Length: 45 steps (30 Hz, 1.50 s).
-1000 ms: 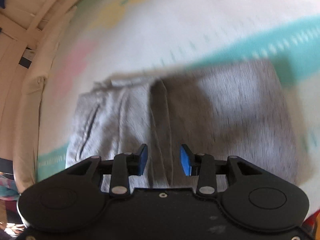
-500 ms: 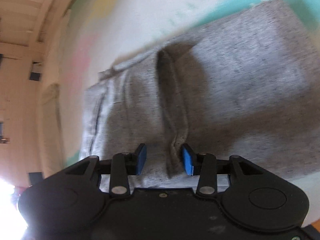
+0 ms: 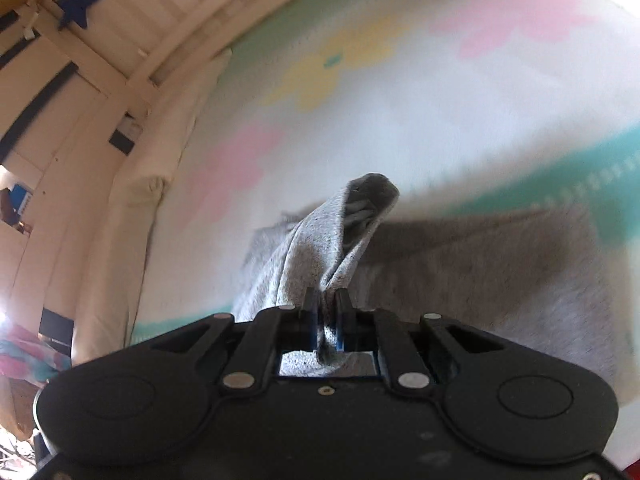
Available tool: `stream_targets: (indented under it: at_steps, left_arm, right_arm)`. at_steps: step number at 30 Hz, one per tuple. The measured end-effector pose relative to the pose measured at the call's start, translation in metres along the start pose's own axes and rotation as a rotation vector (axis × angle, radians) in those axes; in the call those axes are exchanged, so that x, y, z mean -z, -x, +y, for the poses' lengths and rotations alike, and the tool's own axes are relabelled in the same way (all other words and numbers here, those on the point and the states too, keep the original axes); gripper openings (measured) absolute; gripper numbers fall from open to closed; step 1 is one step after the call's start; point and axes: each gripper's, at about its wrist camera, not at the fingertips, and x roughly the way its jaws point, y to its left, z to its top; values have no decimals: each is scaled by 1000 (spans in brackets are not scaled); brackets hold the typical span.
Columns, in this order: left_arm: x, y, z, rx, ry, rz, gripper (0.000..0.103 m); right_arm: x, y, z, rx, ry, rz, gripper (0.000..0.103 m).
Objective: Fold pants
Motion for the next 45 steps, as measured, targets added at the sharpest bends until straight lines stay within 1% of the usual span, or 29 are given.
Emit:
stream_targets:
  at_steps: [1, 3, 4, 6, 7, 8, 9, 10, 11, 13, 16, 17, 20, 22, 23, 25, 27, 29, 31, 32, 33, 34, 36, 37, 38, 40, 43, 45]
  left_arm:
    - [-3, -4, -2, -12, 7, 1, 23]
    - [-5, -13, -7, -33, 13, 22, 24]
    - [-4, -20, -8, -51, 12, 47, 25]
    - [0, -38, -10, -103, 8, 134, 25]
    - [4, -47, -9, -112, 14, 174, 25]
    - [9, -52, -7, -111, 23, 195, 26]
    - [13, -53, -6, -111, 29, 179, 27]
    - [15, -52, -6, -116, 24, 163, 29]
    - [16, -51, -8, -119, 15, 158, 29]
    - [17, -51, -10, -119, 20, 156, 29]
    - [15, -51, -4, -101, 69, 161, 29]
    - [16, -51, 3, -94, 83, 163, 29]
    - [16, -50, 11, -78, 109, 168, 29]
    - [16, -50, 16, -70, 116, 170, 29]
    - [15, -50, 19, -68, 119, 171, 29]
    - [14, -50, 20, -63, 124, 172, 29]
    - [14, -50, 24, -58, 135, 172, 29]
    - [13, -51, 30, -54, 142, 172, 29]
    - [14, -52, 33, -53, 148, 170, 29]
    - [14, -52, 35, -54, 146, 169, 29]
    - [15, -52, 35, -56, 143, 167, 29]
    - [15, -53, 34, -58, 138, 166, 29]
    - [15, -52, 31, -66, 122, 160, 28]
    - [15, -50, 28, -71, 108, 155, 28]
    - [16, -48, 26, -76, 91, 149, 28]
    - [17, -45, 22, -82, 64, 137, 28]
    - [18, -38, 15, -88, 38, 107, 28]
    - [15, -34, 11, -86, 41, 82, 28]
  right_arm:
    - [-3, 7, -2, 14, 7, -21, 5]
    - [-6, 27, -8, 46, 0, -55, 4]
    - [-8, 40, -15, 65, -12, -81, 1]
    - [-11, 60, -28, 162, -19, -131, 1]
    - [-12, 67, -37, 196, -42, -145, 2]
    - [-12, 71, -50, 184, -86, -149, 2]
    - [-11, 70, -60, 159, -134, -145, 3]
    - [-10, 62, -67, 140, -175, -127, 10]
    - [-9, 55, -71, 147, -185, -101, 18]
    - [-3, 34, -73, 170, -146, -37, 28]
    - [7, -4, -67, 154, -100, 50, 34]
    - [11, -14, -67, 151, -103, 84, 34]
    - [22, -35, -71, 185, -109, 151, 35]
    - [28, -42, -76, 199, -108, 158, 38]
    - [29, -44, -79, 193, -126, 158, 39]
    - [29, -53, -84, 162, -173, 153, 40]
    - [29, -61, -90, 118, -242, 131, 41]
    - [28, -72, -92, 72, -293, 129, 43]
    - [24, -83, -89, 36, -303, 140, 43]
    - [23, -88, -87, 17, -297, 145, 47]
    - [21, -92, -84, 18, -283, 155, 47]
    - [17, -97, -82, 33, -267, 159, 47]
    - [14, -97, -73, 60, -207, 145, 34]
    - [12, -95, -64, 79, -156, 134, 9]
    - [9, -91, -56, 93, -103, 118, 8]
    - [5, -83, -42, 90, -29, 85, 7]
    - [-2, -55, -28, 69, -14, 25, 6]
    - [-6, -38, -24, 55, -16, -15, 6]
